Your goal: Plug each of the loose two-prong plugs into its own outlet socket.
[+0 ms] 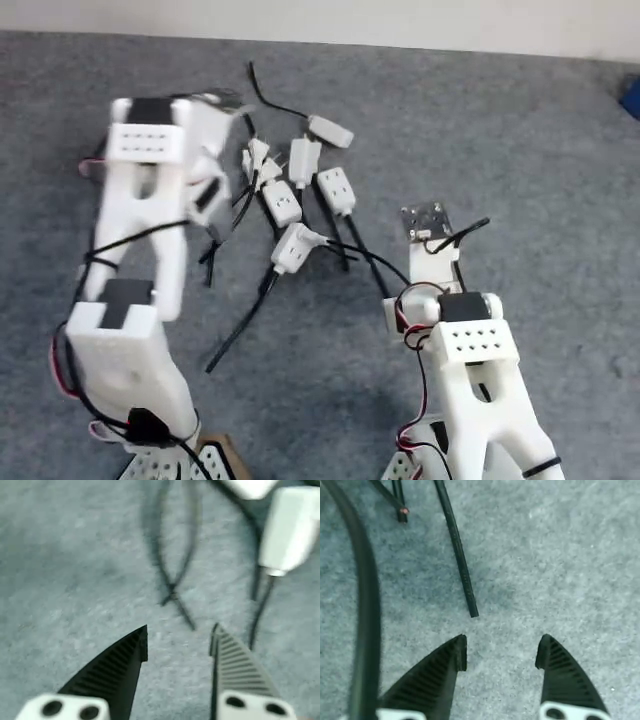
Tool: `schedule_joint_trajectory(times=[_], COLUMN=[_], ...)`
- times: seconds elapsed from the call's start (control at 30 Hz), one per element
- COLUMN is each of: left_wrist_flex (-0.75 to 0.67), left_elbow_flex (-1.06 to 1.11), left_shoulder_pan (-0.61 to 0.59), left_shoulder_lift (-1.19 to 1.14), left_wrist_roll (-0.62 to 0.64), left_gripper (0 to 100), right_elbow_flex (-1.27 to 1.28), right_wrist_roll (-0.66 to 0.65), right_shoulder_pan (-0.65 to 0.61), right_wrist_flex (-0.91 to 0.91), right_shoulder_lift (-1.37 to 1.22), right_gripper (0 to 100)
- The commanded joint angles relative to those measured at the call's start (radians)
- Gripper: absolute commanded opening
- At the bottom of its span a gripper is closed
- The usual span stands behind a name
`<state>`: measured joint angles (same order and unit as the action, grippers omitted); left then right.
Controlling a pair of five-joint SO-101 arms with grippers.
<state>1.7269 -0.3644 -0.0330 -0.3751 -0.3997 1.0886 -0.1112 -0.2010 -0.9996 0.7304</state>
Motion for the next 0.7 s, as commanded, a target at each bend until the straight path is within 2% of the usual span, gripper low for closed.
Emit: schedule_joint_trajectory(times=[0.0, 0.13, 0.37, 0.67], left_wrist_flex=[0.023, 0.015, -0.075, -0.130], left_elbow_flex=[-0.030, -0.035, -0.031, -0.114], left_shoulder_pan=[0.162, 0.260, 0.257, 0.262], left_shoulder_lift=[0.061, 0.051, -0.031, -0.266], left_wrist_roll=[0.017, 0.048, 0.043, 0.026], left_gripper=[26, 27, 27, 26], right_elbow_flex=[-0.007, -0.015, -0.134, -0.188], right_wrist_roll=[0.014, 0.037, -0.009, -0.026], right_shoulder_pan=[0.013, 0.070, 0.294, 0.334], right_wrist_flex=[0.004, -0.016, -0.087, -0.130], right_shoulder_lift=[0.022, 0.022, 0.024, 0.033], right_gripper=[22.4, 22.4, 22.4, 22.4])
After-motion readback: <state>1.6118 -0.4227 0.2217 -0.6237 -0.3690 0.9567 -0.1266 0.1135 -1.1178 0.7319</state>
